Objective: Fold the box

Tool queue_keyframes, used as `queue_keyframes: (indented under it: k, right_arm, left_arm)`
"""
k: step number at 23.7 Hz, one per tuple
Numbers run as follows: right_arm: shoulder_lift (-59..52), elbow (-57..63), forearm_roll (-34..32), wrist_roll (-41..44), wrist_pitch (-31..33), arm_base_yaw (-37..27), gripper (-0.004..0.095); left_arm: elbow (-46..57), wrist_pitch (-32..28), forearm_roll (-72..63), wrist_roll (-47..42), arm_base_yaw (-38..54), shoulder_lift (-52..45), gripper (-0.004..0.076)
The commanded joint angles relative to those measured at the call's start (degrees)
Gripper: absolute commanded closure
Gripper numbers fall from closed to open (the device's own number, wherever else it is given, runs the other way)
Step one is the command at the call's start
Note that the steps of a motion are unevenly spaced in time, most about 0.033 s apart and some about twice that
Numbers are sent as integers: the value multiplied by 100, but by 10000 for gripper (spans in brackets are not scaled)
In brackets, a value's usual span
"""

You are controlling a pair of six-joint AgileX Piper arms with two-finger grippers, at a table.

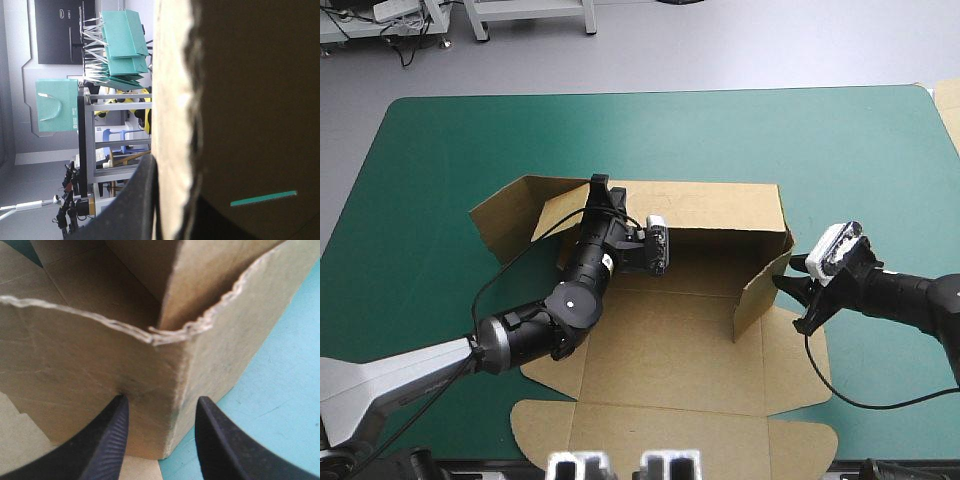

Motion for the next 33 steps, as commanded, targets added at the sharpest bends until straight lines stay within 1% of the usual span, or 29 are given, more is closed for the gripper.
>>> queue_keyframes:
  k: [1, 5, 7, 10, 12, 15, 20, 22, 24, 25, 26, 27, 29, 30, 33]
  right_arm:
    - [-126, -115, 513, -173, 176, -8, 503]
    - [-126, -115, 1017, -519, 268, -8, 503]
    - [-126, -115, 1133, -645, 318, -8, 503]
    - [-126, -115, 1157, -645, 318, -8, 503]
    - [-54, -115, 1458, -585, 346, -8, 503]
    - [253, -115, 2142, -366, 396, -8, 503]
    - [488, -115, 2356, -366, 489, -8, 503]
    - [500, -115, 2660, -332, 514, -8, 503]
    - [500, -115, 2773, -332, 489, -8, 504]
    - [500, -115, 2750, -332, 426, -8, 534]
    - [500, -115, 2740, -317, 389, -8, 587]
    - [500, -115, 2726, -317, 384, -8, 673]
    - [500, -115, 2675, -317, 384, -8, 750]
    - [500, -115, 2646, -317, 384, -8, 764]
    - [500, -115, 2632, -317, 375, -8, 763]
  left_arm:
    - [-126, 126, -20, -99, -13, -140, 732]
    - [-126, 114, 22, -99, -13, -140, 732]
    - [-126, 114, 22, -99, -13, -140, 732]
    - [-126, 114, 60, -296, -13, -140, 732]
    - [-126, 114, 75, -351, -13, -140, 732]
    - [-220, 104, 75, -348, -13, -140, 732]
    - [-336, -11, 78, -428, -13, -140, 732]
    - [-353, -143, 79, -444, -13, -140, 732]
    - [-353, -196, 79, -459, -13, -140, 732]
    - [-353, -196, 79, -459, -13, -140, 732]
    - [-353, -196, 79, -459, -13, -140, 732]
    - [-364, -220, 79, -459, -13, -140, 732]
    - [-363, -388, 79, -459, -13, -140, 732]
    - [-374, -496, 79, -459, -13, -140, 732]
    - [-384, -755, 79, -459, -13, -140, 732]
